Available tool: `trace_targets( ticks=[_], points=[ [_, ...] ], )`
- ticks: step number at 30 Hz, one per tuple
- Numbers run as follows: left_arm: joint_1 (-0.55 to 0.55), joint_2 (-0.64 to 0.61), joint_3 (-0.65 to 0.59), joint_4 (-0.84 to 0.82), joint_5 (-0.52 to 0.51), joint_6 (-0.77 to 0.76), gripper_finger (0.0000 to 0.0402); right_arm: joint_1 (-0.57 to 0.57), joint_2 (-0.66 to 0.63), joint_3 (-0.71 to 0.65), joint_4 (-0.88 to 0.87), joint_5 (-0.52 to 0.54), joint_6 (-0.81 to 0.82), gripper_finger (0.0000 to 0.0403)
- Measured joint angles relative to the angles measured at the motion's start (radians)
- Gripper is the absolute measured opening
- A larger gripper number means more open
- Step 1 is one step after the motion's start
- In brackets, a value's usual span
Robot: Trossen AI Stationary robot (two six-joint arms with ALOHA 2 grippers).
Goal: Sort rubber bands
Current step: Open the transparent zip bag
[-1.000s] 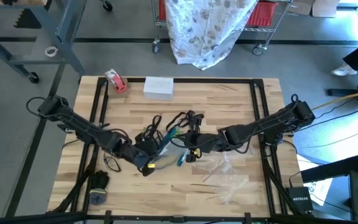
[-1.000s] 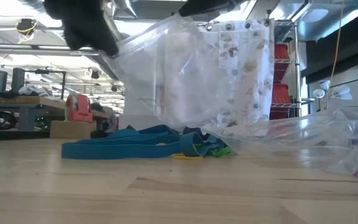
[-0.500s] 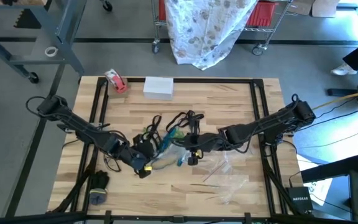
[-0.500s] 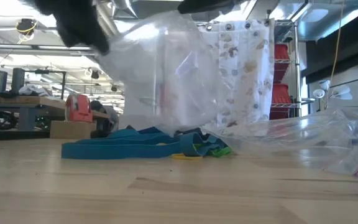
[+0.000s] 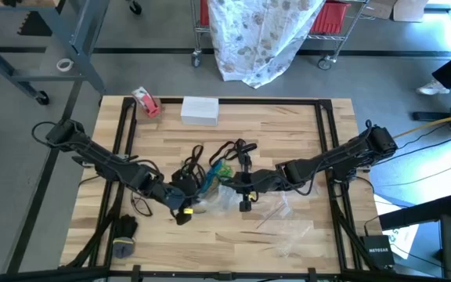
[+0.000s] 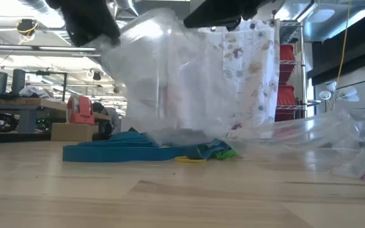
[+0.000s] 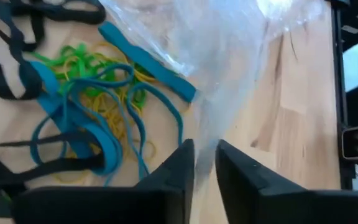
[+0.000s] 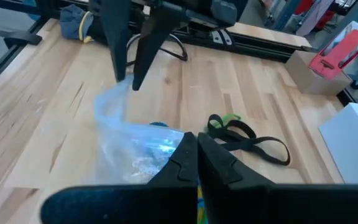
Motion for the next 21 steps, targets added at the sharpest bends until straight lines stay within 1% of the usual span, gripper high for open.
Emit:
trace_targets(
  ticks=[4,7,9,12,14,17,21],
  points=[
    [0.000,-0.008,0.000,-0.032,0.051,0.007,0.0095,0.000,0.000,0.000,-0.006,0.000,-0.005,0.0000],
    [0.003,-0.031,0.000,-0.032,0.065,0.017,0.0106,0.000,0.002,0.000,-0.013,-0.001,-0.007,0.0000],
    [0.012,-0.051,0.001,-0.021,0.053,0.044,0.0107,0.000,0.002,0.000,-0.013,-0.007,-0.010,0.0000],
    [0.028,-0.062,0.002,0.022,-0.014,0.090,0.0108,0.001,0.002,0.000,-0.013,-0.019,-0.015,0.0000],
    [0.042,-0.060,0.002,0.072,-0.041,0.136,0.0108,0.001,0.002,0.000,-0.011,-0.020,-0.017,0.0000],
    [0.059,-0.036,0.002,0.131,-0.042,0.194,0.0108,0.001,0.002,0.000,-0.010,-0.034,-0.032,0.0000],
    [0.063,0.002,0.002,0.143,-0.042,0.256,0.0108,0.001,0.002,0.000,-0.010,-0.035,-0.034,0.0000]
  ],
)
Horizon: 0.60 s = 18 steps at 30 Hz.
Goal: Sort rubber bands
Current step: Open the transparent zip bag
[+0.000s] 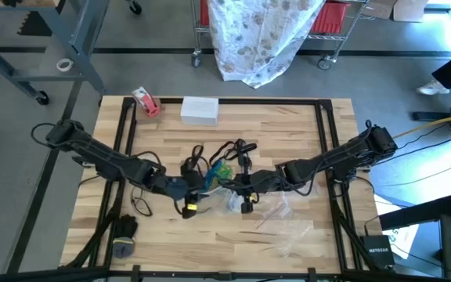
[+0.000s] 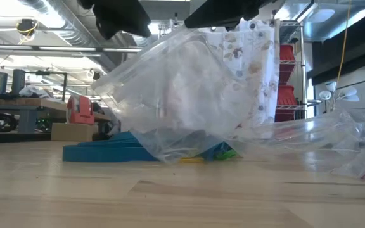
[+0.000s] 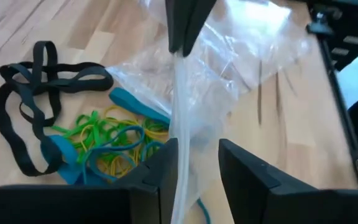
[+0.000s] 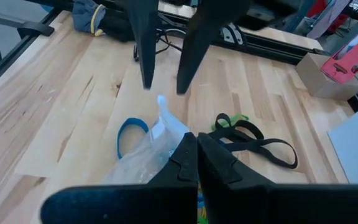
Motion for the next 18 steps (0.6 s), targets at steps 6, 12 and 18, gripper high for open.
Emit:
trace_targets(
  ticks=[6,12,18],
  points=[
    [0.012,0.031,0.000,-0.005,0.000,0.048,0.0108,0.013,0.000,0.000,0.000,0.000,0.000,0.0000],
    [0.030,0.014,-0.001,-0.006,-0.003,0.112,0.0108,0.021,0.000,0.000,-0.003,0.000,0.000,0.0000],
    [0.038,0.020,0.000,0.000,0.006,0.094,0.0108,0.019,0.000,0.000,-0.004,0.000,-0.001,0.0000]
  ],
)
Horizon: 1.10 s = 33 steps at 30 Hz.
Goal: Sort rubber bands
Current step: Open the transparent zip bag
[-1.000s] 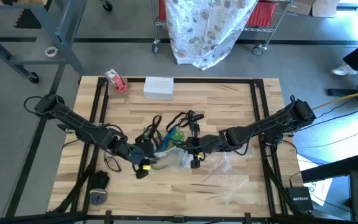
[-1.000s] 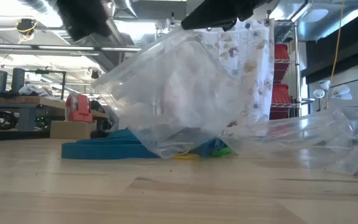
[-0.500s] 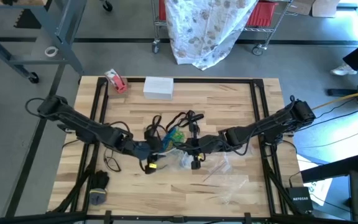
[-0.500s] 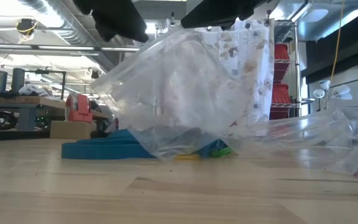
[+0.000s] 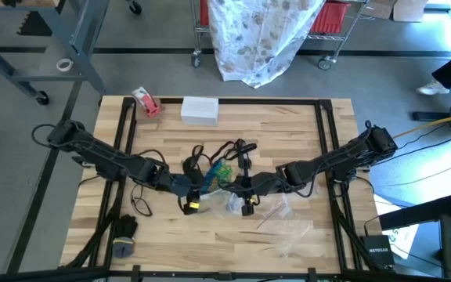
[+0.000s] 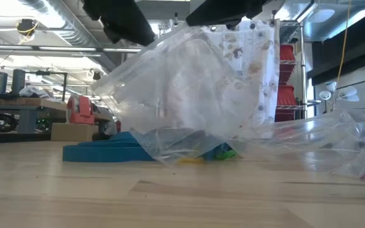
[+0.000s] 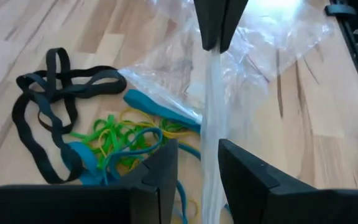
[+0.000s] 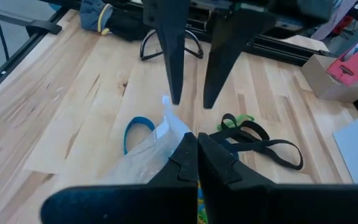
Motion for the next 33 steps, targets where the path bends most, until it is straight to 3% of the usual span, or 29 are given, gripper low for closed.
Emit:
trace_targets(
  ticks=[20,33],
  points=[
    [0.012,0.054,0.000,0.026,-0.009,-0.068,0.0108,0.000,0.001,0.000,0.004,0.000,-0.084,0.0000],
    [0.021,0.109,0.000,0.076,-0.030,-0.047,0.0104,-0.001,0.001,0.000,0.046,-0.119,-0.114,0.0000]
  ],
)
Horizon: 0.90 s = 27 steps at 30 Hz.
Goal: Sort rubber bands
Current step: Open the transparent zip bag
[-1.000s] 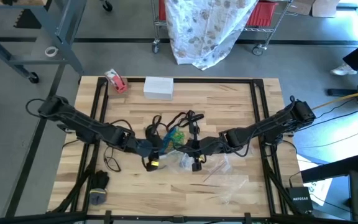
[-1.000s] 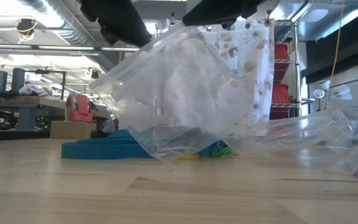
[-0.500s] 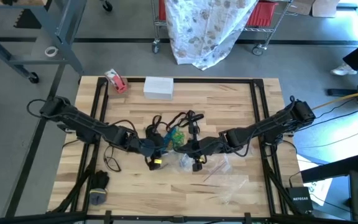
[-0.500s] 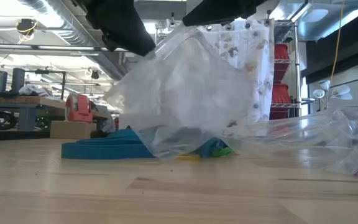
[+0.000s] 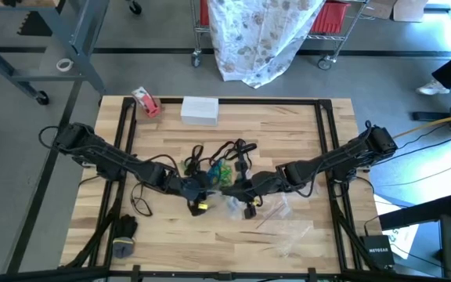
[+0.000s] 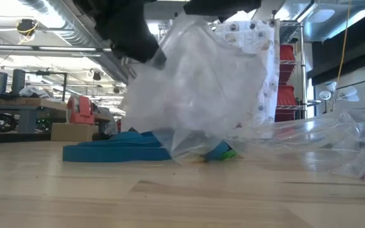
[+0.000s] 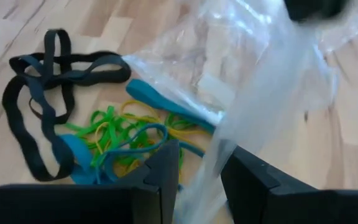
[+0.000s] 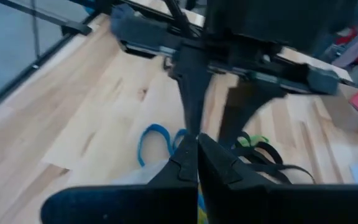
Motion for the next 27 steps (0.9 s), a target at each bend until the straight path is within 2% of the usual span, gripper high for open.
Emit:
trace_targets(
  ticks=[6,10,12,17,20,23,27],
  points=[
    [0.000,0.044,0.000,0.082,0.130,0.029,0.0098,0.000,0.000,0.000,0.018,-0.011,0.053,0.0000],
    [-0.001,0.051,0.000,0.077,0.154,0.026,0.0045,0.000,0.000,0.001,0.015,0.026,0.093,0.0007],
    [-0.001,0.042,0.000,0.069,0.157,0.029,0.0013,0.000,0.000,0.012,-0.007,0.042,0.090,0.0019],
    [0.000,-0.045,0.000,-0.027,0.137,-0.092,0.0003,0.014,0.000,0.113,-0.149,0.067,0.052,0.0071],
    [0.001,-0.098,0.000,-0.132,0.084,-0.202,0.0002,0.028,0.000,0.184,-0.255,0.086,-0.003,0.0106],
    [0.003,-0.131,0.000,-0.198,0.022,-0.310,0.0001,0.034,0.000,0.226,-0.277,0.087,-0.109,0.0136],
    [0.002,-0.122,-0.001,-0.107,0.035,-0.260,0.0001,0.040,0.029,0.232,-0.194,0.124,-0.285,0.0161]
  ],
)
